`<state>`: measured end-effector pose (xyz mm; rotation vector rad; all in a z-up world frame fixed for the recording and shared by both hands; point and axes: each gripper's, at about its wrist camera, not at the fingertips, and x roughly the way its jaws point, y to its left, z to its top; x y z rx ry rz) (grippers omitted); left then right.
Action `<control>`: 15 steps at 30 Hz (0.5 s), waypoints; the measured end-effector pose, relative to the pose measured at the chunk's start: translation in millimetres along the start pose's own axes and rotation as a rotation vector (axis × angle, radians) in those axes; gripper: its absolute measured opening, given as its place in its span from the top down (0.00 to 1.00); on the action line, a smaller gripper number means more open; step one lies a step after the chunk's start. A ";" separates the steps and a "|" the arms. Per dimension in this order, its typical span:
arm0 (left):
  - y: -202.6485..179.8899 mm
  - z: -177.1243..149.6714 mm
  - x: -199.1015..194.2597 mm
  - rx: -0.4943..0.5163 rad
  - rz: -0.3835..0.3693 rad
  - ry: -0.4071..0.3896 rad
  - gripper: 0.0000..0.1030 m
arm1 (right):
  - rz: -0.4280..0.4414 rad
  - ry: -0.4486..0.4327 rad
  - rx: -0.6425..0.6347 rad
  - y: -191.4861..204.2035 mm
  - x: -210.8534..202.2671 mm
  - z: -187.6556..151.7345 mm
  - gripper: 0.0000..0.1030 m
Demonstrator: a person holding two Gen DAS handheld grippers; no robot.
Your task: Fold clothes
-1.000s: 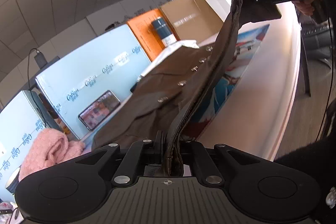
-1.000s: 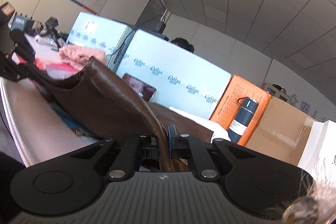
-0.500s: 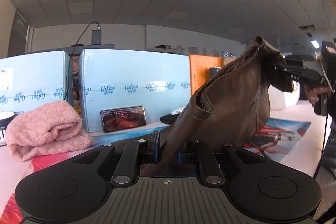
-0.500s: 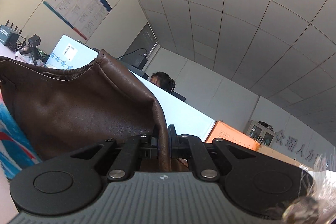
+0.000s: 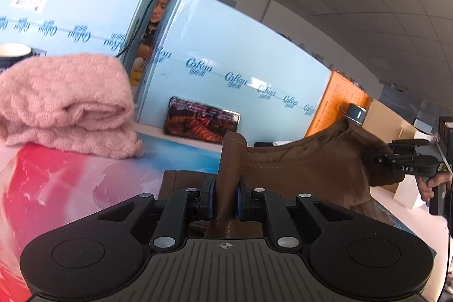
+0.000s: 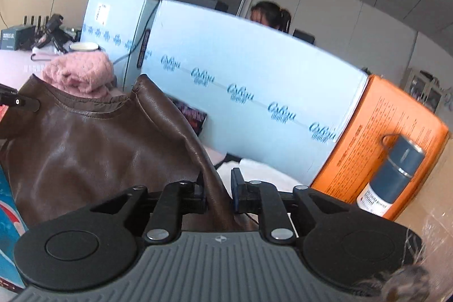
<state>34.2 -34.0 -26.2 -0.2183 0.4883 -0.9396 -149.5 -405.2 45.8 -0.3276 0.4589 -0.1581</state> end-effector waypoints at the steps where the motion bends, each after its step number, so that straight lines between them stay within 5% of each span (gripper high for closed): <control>1: 5.1 -0.4 4.1 -0.025 0.005 0.016 0.87 | 0.021 0.035 0.009 -5.9 10.1 3.3 0.67; 3: 14.0 -1.4 10.7 -0.071 0.019 0.049 0.87 | 0.042 0.082 0.045 -17.7 24.1 5.3 0.56; 9: 24.8 -4.5 16.0 -0.129 0.021 0.083 0.87 | -0.037 0.012 0.341 -53.3 9.7 -33.8 0.27; 15: 25.7 -4.6 22.6 -0.139 0.036 0.114 0.87 | -0.058 0.049 0.523 -62.9 11.7 -76.7 0.27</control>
